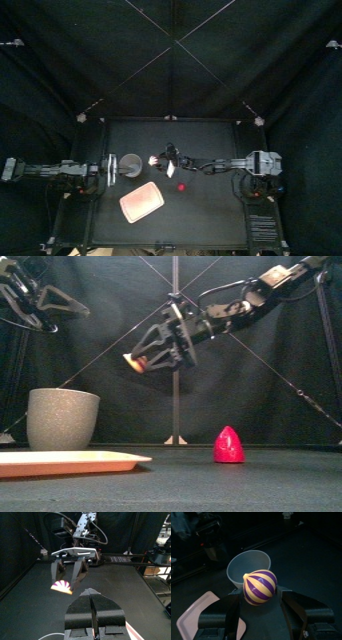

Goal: Pick the onion then place it in the grey bowl
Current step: Place onion in the grey bowl

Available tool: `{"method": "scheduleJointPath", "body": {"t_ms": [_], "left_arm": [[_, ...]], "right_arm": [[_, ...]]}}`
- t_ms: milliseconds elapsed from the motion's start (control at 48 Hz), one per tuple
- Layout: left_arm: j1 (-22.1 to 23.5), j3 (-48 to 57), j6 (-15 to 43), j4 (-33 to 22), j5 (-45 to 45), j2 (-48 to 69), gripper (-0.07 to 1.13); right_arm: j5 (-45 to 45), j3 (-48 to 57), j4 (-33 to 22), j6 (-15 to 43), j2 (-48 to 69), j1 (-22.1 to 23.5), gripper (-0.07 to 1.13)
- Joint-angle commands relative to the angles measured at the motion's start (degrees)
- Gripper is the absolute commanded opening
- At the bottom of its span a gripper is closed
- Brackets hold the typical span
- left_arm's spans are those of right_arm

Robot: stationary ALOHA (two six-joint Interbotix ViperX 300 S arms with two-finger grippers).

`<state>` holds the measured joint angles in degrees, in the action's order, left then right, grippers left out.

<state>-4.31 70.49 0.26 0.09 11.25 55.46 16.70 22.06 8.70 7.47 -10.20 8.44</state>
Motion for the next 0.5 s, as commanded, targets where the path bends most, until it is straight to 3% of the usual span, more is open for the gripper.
{"method": "scheduleJointPath", "body": {"t_ms": [21,354,500], "left_arm": [[-0.2,-0.6,0.1,0.0,0.5,-0.2,-0.01],[-0.3,-0.1,0.1,0.2,0.4,-0.1,-0.01],[-0.3,0.2,0.1,0.1,0.5,-0.1,-0.01]], "right_arm": [[0.9,-7.6,-0.2,0.0,-3.6,-0.7,0.76],[-1.7,-20.5,-1.5,0.2,-13.6,-1.7,0.77],[-4.7,-22.1,-2.8,0.2,-14.5,-1.8,0.85]]}}
